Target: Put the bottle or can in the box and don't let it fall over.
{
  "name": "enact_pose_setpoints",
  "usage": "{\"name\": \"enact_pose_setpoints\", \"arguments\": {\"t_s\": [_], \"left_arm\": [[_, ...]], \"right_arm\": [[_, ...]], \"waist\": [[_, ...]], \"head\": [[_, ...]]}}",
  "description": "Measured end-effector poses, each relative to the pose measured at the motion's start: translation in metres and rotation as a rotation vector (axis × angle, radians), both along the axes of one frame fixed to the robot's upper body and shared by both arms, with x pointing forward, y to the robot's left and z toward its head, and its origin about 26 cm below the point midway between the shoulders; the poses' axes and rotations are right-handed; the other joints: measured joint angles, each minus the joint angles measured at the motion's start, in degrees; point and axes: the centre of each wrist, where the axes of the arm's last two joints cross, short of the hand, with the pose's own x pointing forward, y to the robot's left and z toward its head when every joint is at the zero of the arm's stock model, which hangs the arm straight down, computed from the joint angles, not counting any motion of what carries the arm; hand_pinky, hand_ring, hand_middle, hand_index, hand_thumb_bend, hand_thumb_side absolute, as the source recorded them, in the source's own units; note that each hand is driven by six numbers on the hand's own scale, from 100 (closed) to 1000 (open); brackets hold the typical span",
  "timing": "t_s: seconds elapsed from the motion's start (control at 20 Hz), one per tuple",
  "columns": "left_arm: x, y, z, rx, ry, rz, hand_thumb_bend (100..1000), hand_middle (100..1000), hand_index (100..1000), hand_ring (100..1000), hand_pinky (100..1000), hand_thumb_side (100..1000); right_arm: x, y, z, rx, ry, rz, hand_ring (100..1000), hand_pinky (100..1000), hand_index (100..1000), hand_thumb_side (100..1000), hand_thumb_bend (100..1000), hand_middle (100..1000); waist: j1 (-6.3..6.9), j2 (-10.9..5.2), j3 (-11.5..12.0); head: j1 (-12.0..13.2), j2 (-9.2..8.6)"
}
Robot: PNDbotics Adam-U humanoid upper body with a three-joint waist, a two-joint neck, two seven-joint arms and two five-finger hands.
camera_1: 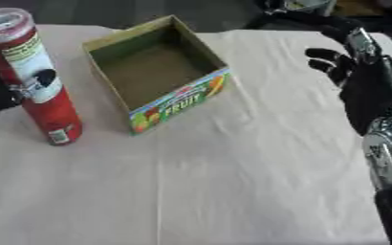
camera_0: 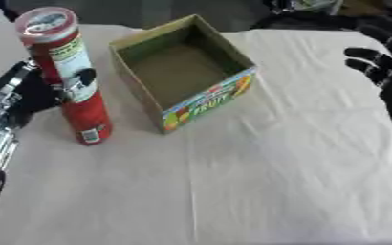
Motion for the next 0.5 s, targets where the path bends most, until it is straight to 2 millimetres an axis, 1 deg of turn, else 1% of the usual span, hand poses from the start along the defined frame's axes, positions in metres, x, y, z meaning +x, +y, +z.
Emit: {"name": "enact_pose_setpoints", "arguments": {"t_s": [0.05,0.2,0.25,0.3,0.4,0.5], "left_arm": [[0.0002,-0.0002,0.0004,-0.002,0.002,0.003,100,731,567,979,681,397],[0.0007,-0.0002,0.0003,-0.009,0.011,0.012,100,655,494,907,659,406],[0.0008,-0.0001,0.0002,-0.011,0.013,0.014,100,652,490,905,659,405],[0.0010,0.0000,0.0001,-0.013,0.016,0.015,100,626,462,883,654,394],[0.0010,-0.0001,0.0002,-0.017,0.018,0.016,100,606,435,867,652,388],[0.0011,-0.0002,0.0002,-0.020,0.019,0.015,100,553,371,838,650,407]], "right_arm": [[0.0000,0.0000,0.0000,0.000,0.000,0.000,758,845,943,716,100,893],[0.0000,0.0001,0.0000,0.001,0.002,-0.002,757,845,942,719,100,892],[0.0000,0.0001,0.0000,0.001,0.002,-0.002,757,845,942,719,100,892],[0.0000,0.0001,0.0000,0.001,0.002,-0.002,756,845,942,719,100,892],[0.0000,0.0001,0.0000,0.001,0.002,-0.002,756,845,942,720,100,892],[0.0001,0.0001,0.0000,0.001,0.002,-0.001,756,845,942,719,100,892]], "waist": [[0.00,0.00,-0.02],[0.00,0.00,-0.03],[0.00,0.00,-0.03],[0.00,0.00,-0.03],[0.00,0.00,-0.03],[0.00,0.00,-0.04]], "head": [[0.00,0.00],[-0.01,0.00],[-0.01,0.00],[-0.01,0.00],[-0.01,0.00],[-0.01,0.00]]}}
